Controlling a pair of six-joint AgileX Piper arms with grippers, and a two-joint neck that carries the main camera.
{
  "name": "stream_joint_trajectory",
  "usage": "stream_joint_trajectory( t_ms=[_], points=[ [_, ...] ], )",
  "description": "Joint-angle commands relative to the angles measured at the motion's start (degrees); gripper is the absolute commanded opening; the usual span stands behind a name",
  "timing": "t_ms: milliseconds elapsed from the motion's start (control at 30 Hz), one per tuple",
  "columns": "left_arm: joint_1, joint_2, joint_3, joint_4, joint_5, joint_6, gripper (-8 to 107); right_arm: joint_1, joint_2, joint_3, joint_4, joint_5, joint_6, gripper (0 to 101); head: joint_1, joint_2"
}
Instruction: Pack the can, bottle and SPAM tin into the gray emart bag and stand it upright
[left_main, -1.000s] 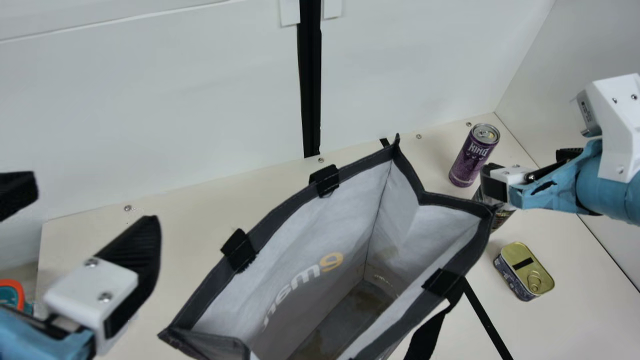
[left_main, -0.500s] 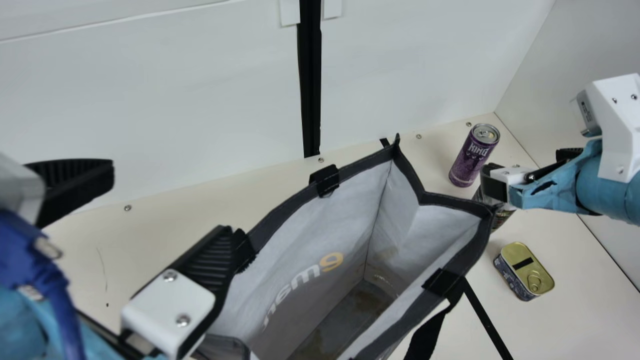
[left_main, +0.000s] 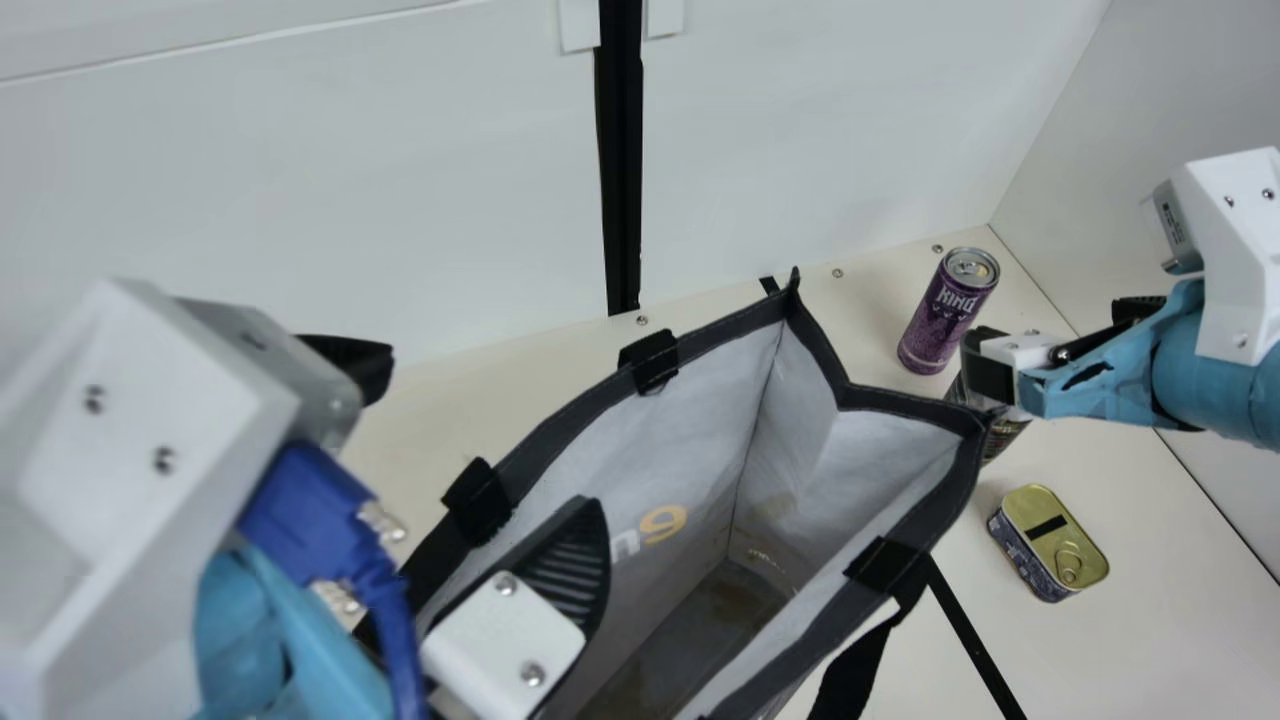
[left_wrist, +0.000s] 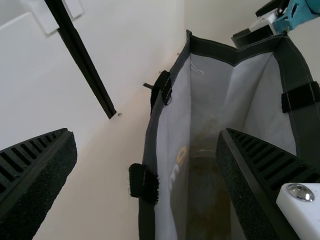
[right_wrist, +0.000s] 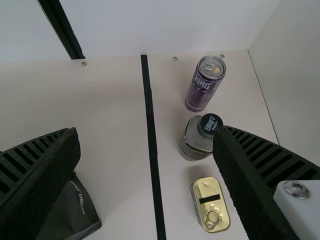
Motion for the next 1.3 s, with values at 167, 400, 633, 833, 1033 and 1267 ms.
stream_joint_trajectory(
  t_ms=[167,400,633,833,1033,1267],
  points=[
    [0.21,2.62,-0.91,-1.79,-0.01,0.77,90,0.0,0.0,0.0,0.0,0.0,0.0,95,-1.3,-0.14],
    [1.23,5.34,-1.98,-3.42,-0.01,1.79,90,0.0,0.0,0.0,0.0,0.0,0.0,95,-1.3,-0.14],
    [2.48,7.75,-2.39,-4.88,-0.01,2.73,90,0.0,0.0,0.0,0.0,0.0,0.0,95,-1.3,-0.14],
    [3.21,9.64,-2.34,-5.61,-0.01,3.27,90,0.0,0.0,0.0,0.0,0.0,0.0,95,-1.3,-0.14],
    [3.7,11.22,-2.37,-6.15,-0.01,3.77,90,0.0,0.0,0.0,0.0,0.0,0.0,95,-1.3,-0.14],
    [3.81,12.62,-2.3,-6.28,-0.01,4.12,50,0.0,0.0,0.0,0.0,0.0,0.0,95,-1.3,-0.14]
  ],
)
